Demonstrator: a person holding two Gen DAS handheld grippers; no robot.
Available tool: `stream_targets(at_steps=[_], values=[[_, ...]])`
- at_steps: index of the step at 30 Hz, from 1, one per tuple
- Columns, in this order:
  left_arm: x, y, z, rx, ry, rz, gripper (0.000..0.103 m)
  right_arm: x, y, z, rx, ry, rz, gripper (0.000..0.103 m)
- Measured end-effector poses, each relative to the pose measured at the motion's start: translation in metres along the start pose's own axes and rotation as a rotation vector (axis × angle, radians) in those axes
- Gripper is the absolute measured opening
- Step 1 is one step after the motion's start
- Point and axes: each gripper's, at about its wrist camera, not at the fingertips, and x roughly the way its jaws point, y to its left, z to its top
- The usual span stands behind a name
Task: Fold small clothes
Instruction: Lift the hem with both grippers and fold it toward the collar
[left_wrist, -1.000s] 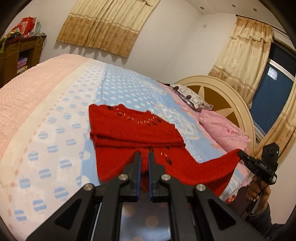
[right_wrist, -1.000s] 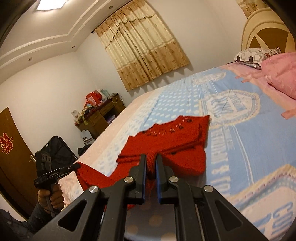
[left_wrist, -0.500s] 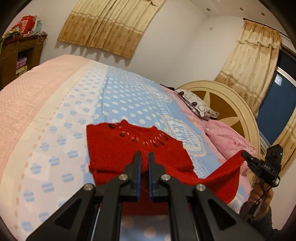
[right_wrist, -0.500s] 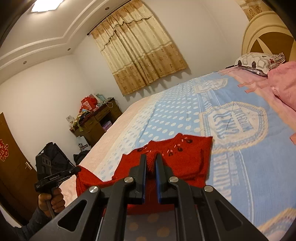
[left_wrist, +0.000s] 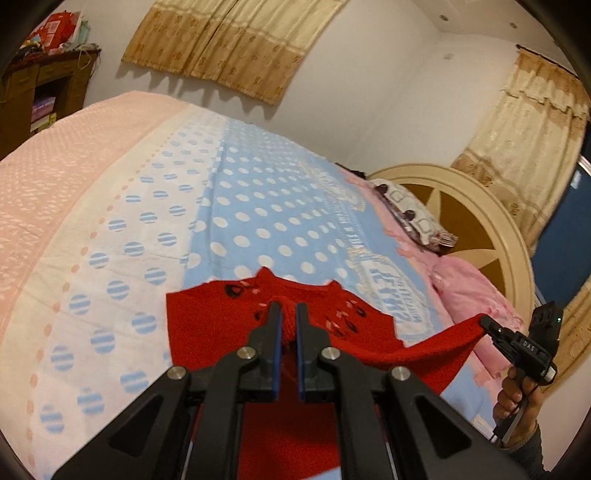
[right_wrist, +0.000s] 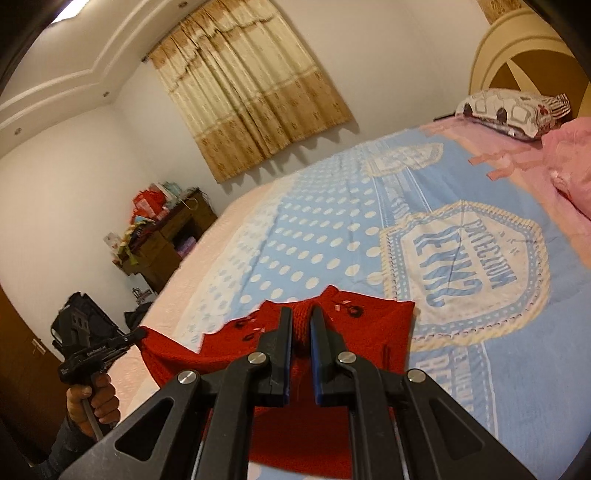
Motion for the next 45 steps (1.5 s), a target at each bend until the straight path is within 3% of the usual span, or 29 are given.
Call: stream_targets(at_steps=[10,18,20,21,22,24,27,30,32,33,36,43,45], values=[[0.083,0.049,0.023,-0.103,0.105,0.03,0.006,0.101,-0.045,0.028,0.057,0.097,-0.093,0.008],[0.124,0.077,0.022,-0.149,0.128,0.128,0.008,0.168,-0.089,0.021,0.144,0.199,-0.155,0.011],[0.119,0.082,0.021,-0.176,0.115,0.125,0.008,0.167,-0.09,0.021,0.121,0.171,-0.202,0.04],[0.115,0.082,0.021,-0.176,0.108,0.118,0.009,0.165,-0.09,0.021,0.117,0.162,-0.211,0.073],[0.111,0.082,0.02,-0.167,0.097,0.122,0.012,0.159,-0.088,0.021,0.11,0.142,-0.199,0.079],[0.097,0.076,0.016,-0.129,0.057,0.148,0.014,0.151,-0.081,0.02,0.073,0.124,-0.169,0.079],[0.084,0.056,0.005,-0.028,0.023,0.168,0.015,0.146,-0.052,0.014,-0.085,0.132,-0.2,0.079],[0.095,0.037,0.002,0.075,0.065,0.161,0.027,0.152,-0.033,0.007,-0.218,0.175,-0.236,0.078],[0.106,0.025,0.002,0.163,0.104,0.186,0.049,0.161,-0.028,0.006,-0.268,0.208,-0.286,0.078],[0.112,0.023,0.003,0.187,0.118,0.197,0.053,0.164,-0.03,0.007,-0.259,0.219,-0.284,0.075],[0.124,0.032,0.011,0.173,0.145,0.219,0.053,0.175,-0.043,0.009,-0.204,0.247,-0.304,0.059],[0.148,0.051,0.013,0.155,0.223,0.205,0.05,0.21,-0.065,-0.001,-0.159,0.347,-0.29,0.057],[0.151,0.047,0.011,0.181,0.226,0.212,0.044,0.213,-0.064,-0.003,-0.174,0.355,-0.279,0.049]])
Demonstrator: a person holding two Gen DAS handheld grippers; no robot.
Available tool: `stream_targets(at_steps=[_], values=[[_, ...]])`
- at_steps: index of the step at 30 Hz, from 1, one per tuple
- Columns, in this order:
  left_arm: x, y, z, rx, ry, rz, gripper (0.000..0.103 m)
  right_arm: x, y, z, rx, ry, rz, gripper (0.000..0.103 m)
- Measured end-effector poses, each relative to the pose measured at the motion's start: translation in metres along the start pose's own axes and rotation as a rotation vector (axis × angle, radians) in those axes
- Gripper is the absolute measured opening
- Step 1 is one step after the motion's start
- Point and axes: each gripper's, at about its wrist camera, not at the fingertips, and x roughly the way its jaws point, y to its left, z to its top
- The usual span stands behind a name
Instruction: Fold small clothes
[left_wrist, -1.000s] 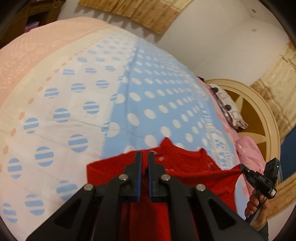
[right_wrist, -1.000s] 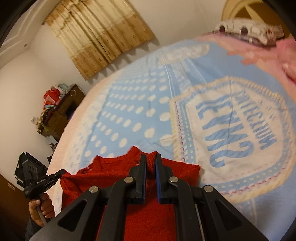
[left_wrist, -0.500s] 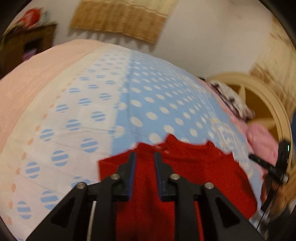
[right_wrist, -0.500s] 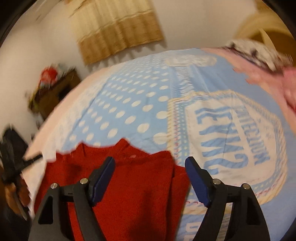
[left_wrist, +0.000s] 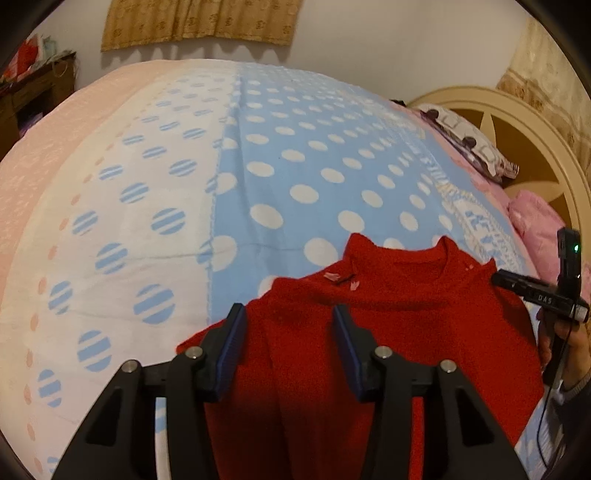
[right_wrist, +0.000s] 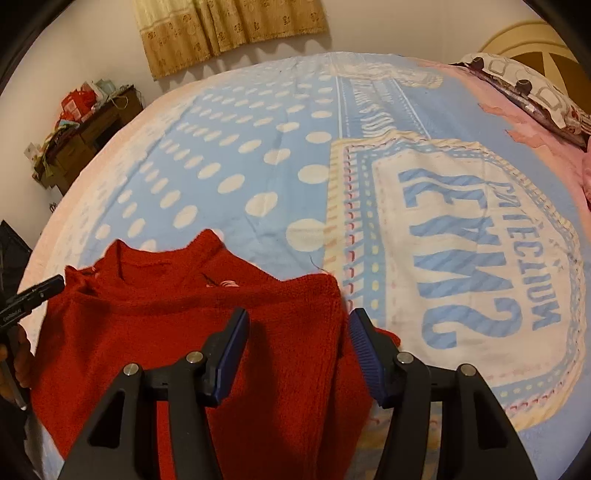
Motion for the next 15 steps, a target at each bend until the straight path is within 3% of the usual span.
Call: stream_targets(at_steps=[2,4,7,15], values=[[0.004,-0.004,0.002,0.024,0.005,0.008,0.018,0.0,0.005,0.001,-0.037,-0.01,-0.028,0.039],[0.005,-0.004,0.004,0.025,-0.001,0.007,0.006,-0.001,0.01,0.002,-0.066,-0.019,-0.039,0.019],[-0.006,-0.003,0.005,0.028,-0.067,0.025,0.005,-0.01,0.015,0.004,-0.097,-0.06,-0.053,0.007],[-0.033,0.029,0.015,-0.135,-0.197,-0.001,0.005,-0.038,0.013,0.016,-0.067,-0.2,-0.083,0.005]])
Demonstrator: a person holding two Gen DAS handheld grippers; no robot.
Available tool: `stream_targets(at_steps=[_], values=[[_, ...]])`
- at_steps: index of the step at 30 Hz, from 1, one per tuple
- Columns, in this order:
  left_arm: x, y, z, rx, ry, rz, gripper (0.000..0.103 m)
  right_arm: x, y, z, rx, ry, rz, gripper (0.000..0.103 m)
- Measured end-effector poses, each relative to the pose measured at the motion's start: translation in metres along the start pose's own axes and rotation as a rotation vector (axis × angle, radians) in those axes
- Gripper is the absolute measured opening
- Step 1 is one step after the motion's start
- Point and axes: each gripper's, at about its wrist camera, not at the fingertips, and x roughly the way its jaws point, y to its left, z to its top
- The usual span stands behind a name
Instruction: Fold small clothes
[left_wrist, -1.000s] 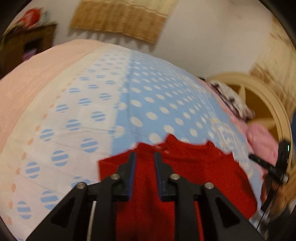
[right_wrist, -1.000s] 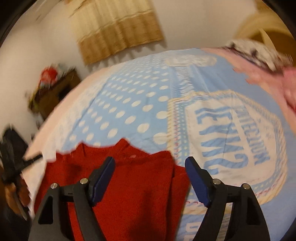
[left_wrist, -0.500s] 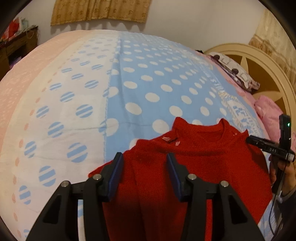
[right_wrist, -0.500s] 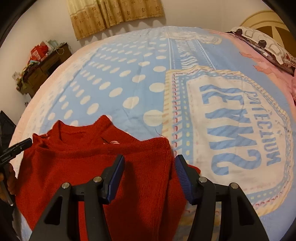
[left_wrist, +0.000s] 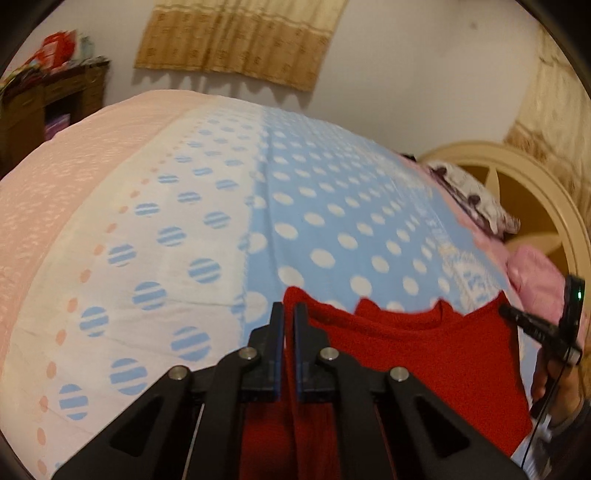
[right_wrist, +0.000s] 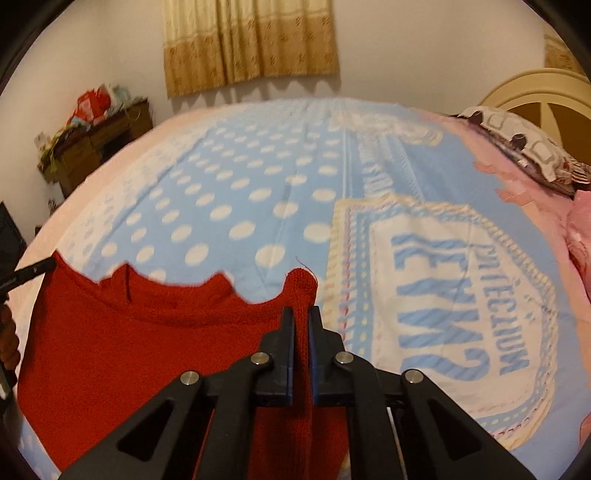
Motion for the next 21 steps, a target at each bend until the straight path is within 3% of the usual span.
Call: stream_targets(at_steps=[6,9,11,13,17,19,21], values=[[0.032,-0.001,-0.007,0.012,0.083,0.043,0.005,0.029,0.001,-0.001,0.024,0.077,-0.015,0.006],[0.035,-0.001,-0.013,0.007,0.11,0.072,0.01,0.037,-0.004,-0.009,0.045,0.126,-0.016,0.006],[0.027,0.003,-0.013,-0.02,0.106,0.091,0.02,0.041,-0.008,-0.012,0.043,0.178,-0.038,0.016],[0.014,0.006,-0.014,-0.033,0.076,0.1,0.027,0.032,-0.011,-0.016,0.045,0.172,-0.069,0.059],[-0.028,-0.005,-0.022,0.013,-0.013,0.12,0.057,-0.012,-0.015,-0.025,0.073,0.09,-0.039,0.061],[-0.046,-0.017,-0.032,0.054,-0.045,0.108,0.063,-0.037,-0.007,-0.03,0.07,0.049,-0.002,0.061],[-0.059,-0.032,-0.049,0.105,-0.053,0.11,0.068,-0.059,0.007,-0.04,0.059,0.022,0.093,0.061]])
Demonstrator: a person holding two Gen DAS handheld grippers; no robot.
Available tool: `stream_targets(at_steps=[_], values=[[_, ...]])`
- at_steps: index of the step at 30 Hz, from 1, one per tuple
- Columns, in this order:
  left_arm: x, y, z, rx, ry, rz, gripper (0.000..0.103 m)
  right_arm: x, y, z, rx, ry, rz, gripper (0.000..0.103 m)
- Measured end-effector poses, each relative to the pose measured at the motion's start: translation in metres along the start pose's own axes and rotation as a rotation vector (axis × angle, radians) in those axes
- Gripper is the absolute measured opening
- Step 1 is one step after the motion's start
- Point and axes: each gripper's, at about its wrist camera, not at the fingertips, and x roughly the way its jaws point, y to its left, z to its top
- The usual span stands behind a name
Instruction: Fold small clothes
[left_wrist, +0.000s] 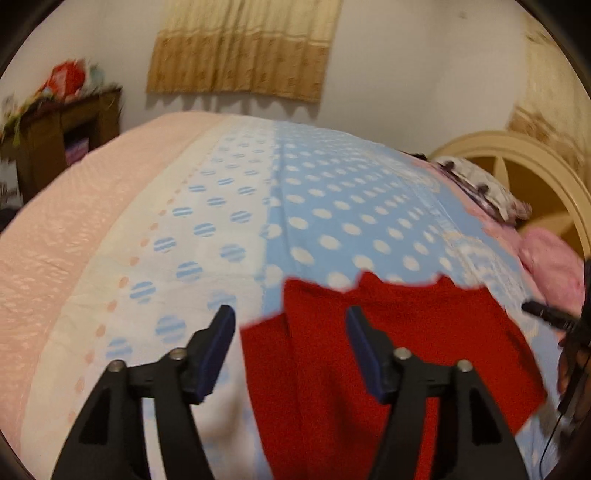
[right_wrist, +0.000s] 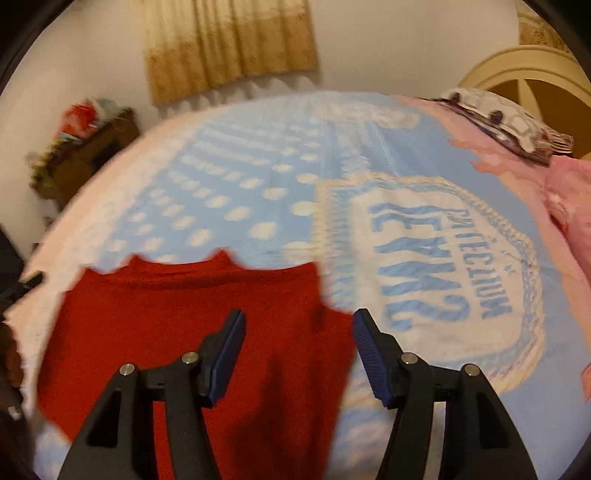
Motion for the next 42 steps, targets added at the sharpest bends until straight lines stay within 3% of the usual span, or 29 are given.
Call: stream_targets(at_steps=[4,8,10,15,19,25,29,42], values=[[-0.01,-0.028,-0.035,0.124,0.027,0.06,0.071,-0.017,0.035,-0.039,-0.082,0.039,0.137,0.061],[0.011,-0.028,-0.07,0.156,0.158,0.165,0.072,0.011,0.035,-0.082,-0.102,0.184,0.067,0.061],[0.011,-0.019,-0.072,0.103,0.16,0.126,0.074,0.003,0.041,-0.088,-0.154,0.128,0.049,0.061],[0.004,-0.006,-0.077,0.041,0.171,0.121,0.081,-0.029,0.05,-0.083,-0.114,0.059,0.05,0.063],[-0.001,0.005,-0.086,-0.034,0.164,0.1,0.091,-0.005,0.056,-0.106,-0.191,0.165,-0.012,0.066],[-0.023,0.01,-0.093,-0.063,0.151,0.095,0.092,-0.022,0.074,-0.105,-0.192,0.135,-0.042,0.066],[-0.034,0.019,-0.094,-0.062,0.13,0.118,0.099,-0.032,0.112,-0.112,-0.31,0.129,-0.034,0.066],[-0.045,0.046,-0.098,-0.106,0.119,0.148,0.099,-0.022,0.242,-0.134,-0.607,0.072,0.052,0.066]])
